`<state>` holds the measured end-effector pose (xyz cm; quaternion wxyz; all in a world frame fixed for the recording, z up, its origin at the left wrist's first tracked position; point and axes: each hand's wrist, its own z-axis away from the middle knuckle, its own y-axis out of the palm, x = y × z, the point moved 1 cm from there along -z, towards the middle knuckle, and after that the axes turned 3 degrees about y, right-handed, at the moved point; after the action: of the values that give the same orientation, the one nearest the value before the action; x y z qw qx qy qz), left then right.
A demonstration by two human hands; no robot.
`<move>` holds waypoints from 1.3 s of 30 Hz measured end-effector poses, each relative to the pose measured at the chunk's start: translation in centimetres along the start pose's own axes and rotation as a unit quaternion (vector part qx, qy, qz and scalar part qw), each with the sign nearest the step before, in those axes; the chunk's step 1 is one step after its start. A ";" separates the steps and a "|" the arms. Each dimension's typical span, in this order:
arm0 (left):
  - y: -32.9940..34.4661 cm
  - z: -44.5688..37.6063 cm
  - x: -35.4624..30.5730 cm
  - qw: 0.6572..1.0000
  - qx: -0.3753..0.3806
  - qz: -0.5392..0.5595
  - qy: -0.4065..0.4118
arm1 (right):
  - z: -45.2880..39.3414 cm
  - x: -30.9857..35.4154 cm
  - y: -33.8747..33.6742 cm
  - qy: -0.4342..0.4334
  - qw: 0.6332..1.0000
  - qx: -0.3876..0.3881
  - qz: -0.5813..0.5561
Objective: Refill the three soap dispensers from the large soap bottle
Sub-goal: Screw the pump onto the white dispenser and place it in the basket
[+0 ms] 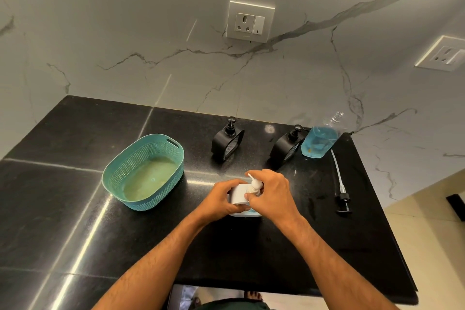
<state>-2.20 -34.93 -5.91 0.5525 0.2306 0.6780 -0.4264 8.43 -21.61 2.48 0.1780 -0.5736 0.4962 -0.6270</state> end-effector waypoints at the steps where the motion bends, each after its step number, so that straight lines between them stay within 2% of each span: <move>1: 0.0 0.0 0.0 1.000 0.000 -0.001 -0.001 | 0.0 0.1 0.0 0.001 1.000 0.002 0.001; 9: 0.0 0.0 -0.1 1.000 0.000 -0.001 0.008 | 0.0 0.2 0.1 -0.001 1.000 0.006 0.008; 30: 0.0 0.0 -0.3 0.999 -0.011 -0.032 0.011 | 0.1 -0.7 0.9 0.002 0.999 -0.046 0.022; 34: -0.1 0.0 -0.3 0.998 -0.013 -0.057 0.013 | 0.5 -1.5 1.0 -0.025 0.999 -0.025 -0.014; 39: -0.7 0.2 -0.7 0.995 0.001 -0.098 0.016 | 0.8 -4.0 -0.2 -0.028 0.998 0.050 -0.014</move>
<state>-2.40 -35.36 -5.00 0.4964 0.1707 0.7058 -0.4757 10.31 -18.72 0.36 0.2114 -0.5880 0.4505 -0.6376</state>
